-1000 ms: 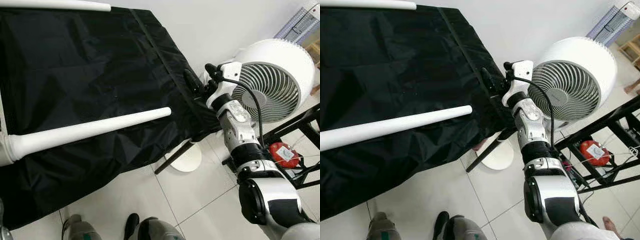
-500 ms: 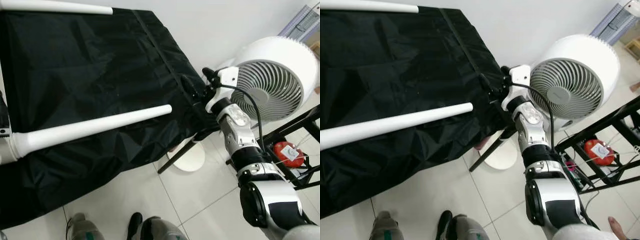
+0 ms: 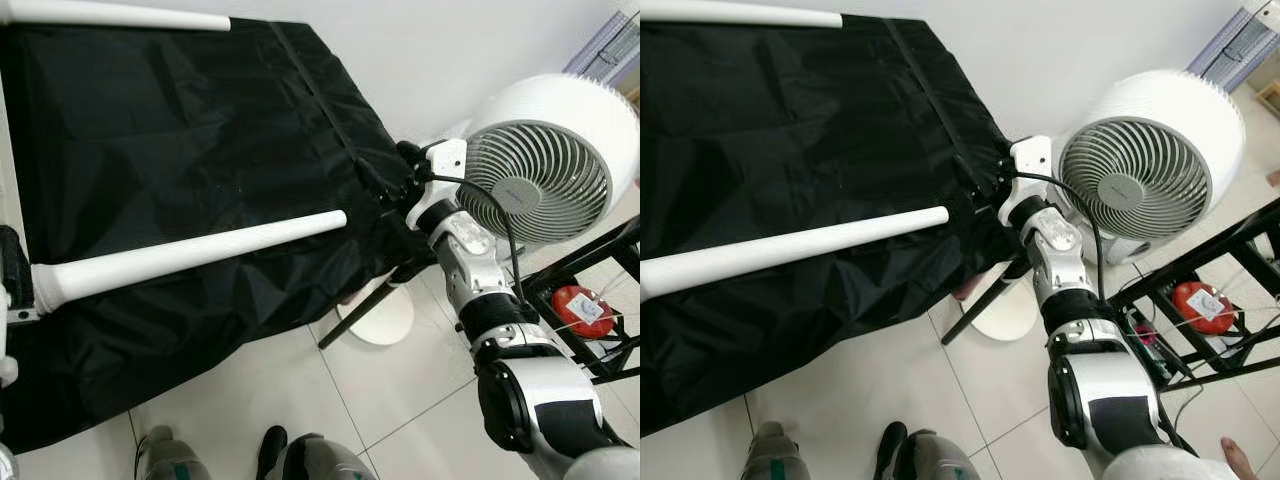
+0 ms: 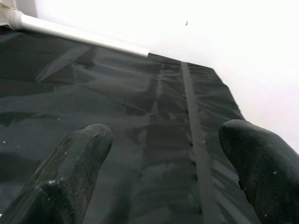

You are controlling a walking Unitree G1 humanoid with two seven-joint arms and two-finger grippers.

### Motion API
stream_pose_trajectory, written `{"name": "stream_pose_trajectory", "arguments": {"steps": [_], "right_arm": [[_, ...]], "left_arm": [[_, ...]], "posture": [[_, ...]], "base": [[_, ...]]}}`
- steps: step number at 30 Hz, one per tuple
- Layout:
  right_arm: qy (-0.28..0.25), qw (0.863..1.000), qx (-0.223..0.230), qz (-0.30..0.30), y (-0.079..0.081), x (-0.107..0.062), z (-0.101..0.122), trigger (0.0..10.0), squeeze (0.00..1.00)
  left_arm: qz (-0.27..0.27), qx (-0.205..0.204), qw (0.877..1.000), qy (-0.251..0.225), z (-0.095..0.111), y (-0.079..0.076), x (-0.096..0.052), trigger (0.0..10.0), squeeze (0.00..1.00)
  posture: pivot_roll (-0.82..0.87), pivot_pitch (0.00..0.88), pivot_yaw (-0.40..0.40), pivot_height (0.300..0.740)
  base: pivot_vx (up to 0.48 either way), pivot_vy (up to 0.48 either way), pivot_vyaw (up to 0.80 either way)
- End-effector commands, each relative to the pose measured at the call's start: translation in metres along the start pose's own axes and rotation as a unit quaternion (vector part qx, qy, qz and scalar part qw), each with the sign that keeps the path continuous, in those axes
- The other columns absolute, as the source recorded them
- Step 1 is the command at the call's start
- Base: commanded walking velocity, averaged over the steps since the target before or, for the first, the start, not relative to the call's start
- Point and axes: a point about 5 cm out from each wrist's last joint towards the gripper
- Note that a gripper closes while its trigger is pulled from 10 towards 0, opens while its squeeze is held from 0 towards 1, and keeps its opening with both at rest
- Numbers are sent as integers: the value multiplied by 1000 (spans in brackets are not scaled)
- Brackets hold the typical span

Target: Building children table

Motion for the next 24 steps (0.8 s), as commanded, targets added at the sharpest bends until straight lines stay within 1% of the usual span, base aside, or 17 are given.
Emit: {"name": "stream_pose_trajectory", "arguments": {"steps": [1, 2, 3, 5, 6, 7, 8, 10, 13, 16, 17, 18, 19, 21, 22, 23, 24], "right_arm": [[6, 1000, -6, 3, -1, -1, -2, 10000, 0], [7, 1000, -6, 6, 1, 1, -2, 10000, 0], [10, 1000, -5, 9, 4, 4, -3, 10000, 0], [10, 1000, -5, 9, 4, 4, -3, 10000, 0], [11, 1000, -5, 10, 5, 5, -3, 10000, 0], [13, 1000, -5, 11, 6, 7, -4, 10000, 0], [13, 1000, -5, 11, 6, 7, -4, 10000, 0], [20, 1000, -7, 13, 7, 8, -5, 10000, 0], [28, 999, -8, 15, 7, 9, -7, 10000, 0], [29, 999, -9, 15, 7, 9, -8, 10000, 0], [32, 999, -7, 12, 7, 8, -10, 10000, 0], [37, 999, -4, 9, 8, 7, -13, 10000, 0], [40, 999, -2, 6, 8, 6, -15, 10000, 0], [40, 999, -2, 6, 8, 6, -15, 10000, 0], [44, 999, -1, 2, 9, 4, -19, 10000, 0], [44, 999, -1, 2, 9, 4, -19, 10000, 0], [46, 999, 1, -10, 9, 0, -25, 10000, 0]], "left_arm": [[65, 3, 998, -10, 6, 6, -3, 10000, 0], [63, 2, 998, -11, 6, 4, -8, 10000, 0], [61, 1, 998, -7, 6, 0, -17, 10000, 0], [61, 1, 998, -7, 6, 0, -17, 10000, 0], [65, 3, 998, -8, 6, 0, -20, 10000, 0], [53, 11, 998, -15, 7, -4, -23, 10000, 0], [53, 11, 998, -15, 7, -4, -23, 10000, 0], [27, 21, 999, -26, 7, -9, -31, 10000, 0], [-16, 38, 999, -26, -2, -17, -43, 10000, 0], [-22, 39, 999, -23, -4, -18, -45, 10000, 0], [-41, 39, 998, -21, -10, -24, -48, 10000, 0], [-71, 40, 997, -17, -20, -35, -51, 10000, 0], [-91, 42, 995, -15, -26, -43, -54, 10000, 0], [-91, 42, 995, -15, -26, -43, -54, 10000, 0], [-106, 40, 993, -13, -33, -51, -56, 10000, 0], [-106, 40, 993, -13, -33, -51, -56, 10000, 0], [-119, 35, 992, -4, -44, -63, -54, 10000, 0]], "posture": [[378, 157, -244, 740], [382, 154, -240, 740], [389, 150, -234, 740], [389, 150, -234, 740], [391, 149, -230, 740], [391, 145, -227, 740], [391, 145, -227, 740], [394, 143, -227, 740], [404, 139, -227, 740], [404, 139, -227, 740], [405, 137, -228, 740], [399, 133, -224, 740], [398, 130, -221, 740], [398, 130, -221, 740], [397, 118, -213, 740], [397, 118, -213, 740], [384, 94, -195, 740]], "base": [[0, 0, 0], [0, 0, 0], [0, 0, 0], [0, 0, 0], [0, 0, 0], [0, 0, 0], [0, 0, 0], [0, 0, 0], [0, 0, 0], [0, 0, 0], [0, 0, 0], [0, 0, 0], [0, 0, 0], [0, 0, 0], [0, 0, 0], [0, 0, 0], [0, 0, 0]]}}
Point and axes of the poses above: a point about 5 cm out from each wrist's last joint towards the gripper, its own x axis pointing out of the wrist towards the gripper, its own z axis along the axis of the wrist's last joint, y = z × x, and after that the axes turned 6 degrees about x, right-handed
